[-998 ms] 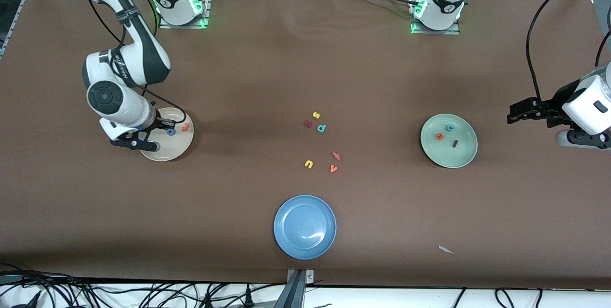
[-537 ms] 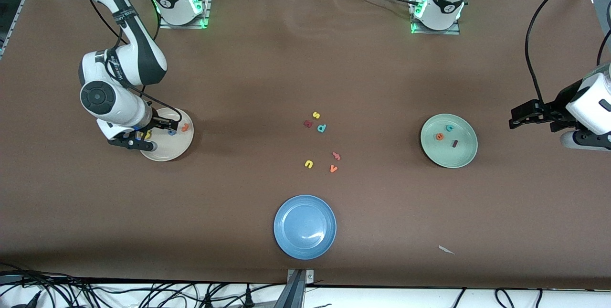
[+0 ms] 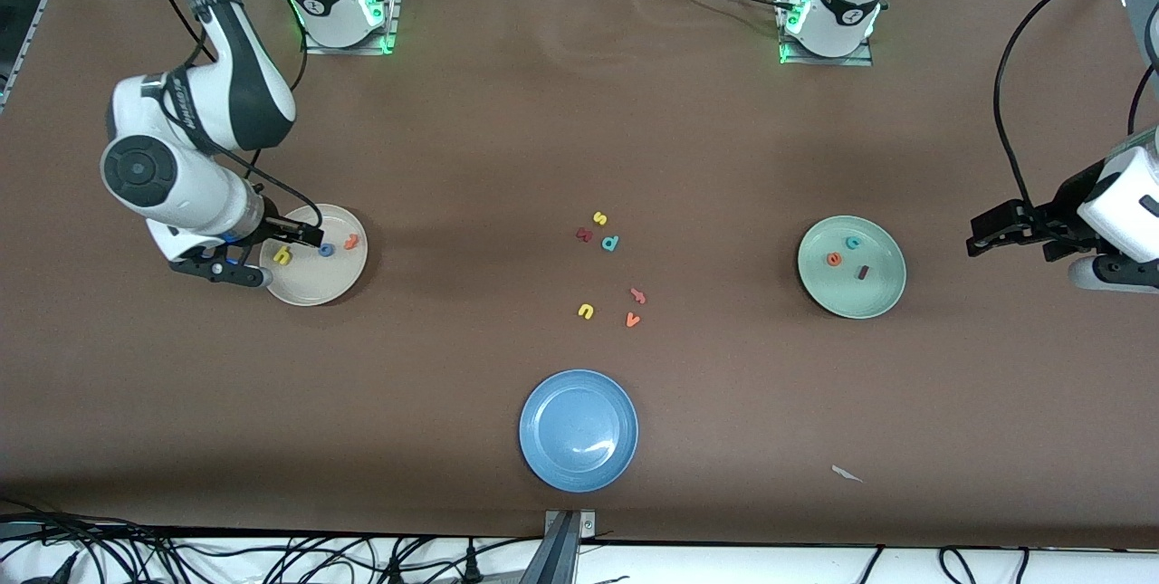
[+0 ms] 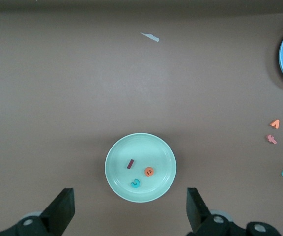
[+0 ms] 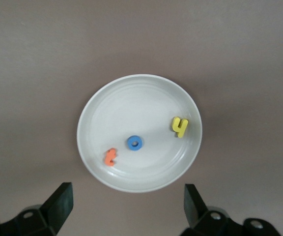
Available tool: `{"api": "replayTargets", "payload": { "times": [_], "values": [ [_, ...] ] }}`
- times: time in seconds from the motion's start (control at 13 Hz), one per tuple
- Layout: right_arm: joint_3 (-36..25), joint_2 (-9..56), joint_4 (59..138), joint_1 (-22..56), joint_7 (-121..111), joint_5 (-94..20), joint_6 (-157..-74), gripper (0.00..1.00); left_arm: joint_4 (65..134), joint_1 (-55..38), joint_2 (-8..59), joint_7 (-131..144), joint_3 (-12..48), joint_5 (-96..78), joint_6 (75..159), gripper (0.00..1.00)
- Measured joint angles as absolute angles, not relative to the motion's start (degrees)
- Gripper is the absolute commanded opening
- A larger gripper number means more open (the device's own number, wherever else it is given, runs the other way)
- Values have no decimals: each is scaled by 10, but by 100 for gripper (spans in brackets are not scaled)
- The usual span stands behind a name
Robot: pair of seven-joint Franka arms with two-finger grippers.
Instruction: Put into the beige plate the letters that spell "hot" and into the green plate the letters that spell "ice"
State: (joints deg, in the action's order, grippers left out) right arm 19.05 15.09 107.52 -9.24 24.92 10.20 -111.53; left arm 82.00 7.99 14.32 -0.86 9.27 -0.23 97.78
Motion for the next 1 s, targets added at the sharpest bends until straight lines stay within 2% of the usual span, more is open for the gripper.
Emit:
{"api": "replayTargets", "payload": {
  "times": [0.38, 0.54, 0.69, 1.0],
  "values": [
    [190, 147, 933, -81, 200, 73, -950, 100, 846, 80, 128, -9, 93, -2, 1009, 100],
    [130, 147, 900, -33, 160, 61, -906, 100, 846, 79, 125, -9, 93, -2, 1012, 100],
    [71, 149, 874, 17, 136, 35, -881, 100, 845, 77, 125, -6, 93, -2, 1013, 100],
    [62, 160, 839, 37, 132, 30, -877, 100, 845, 79, 125, -5, 92, -2, 997, 100]
  ]
}}
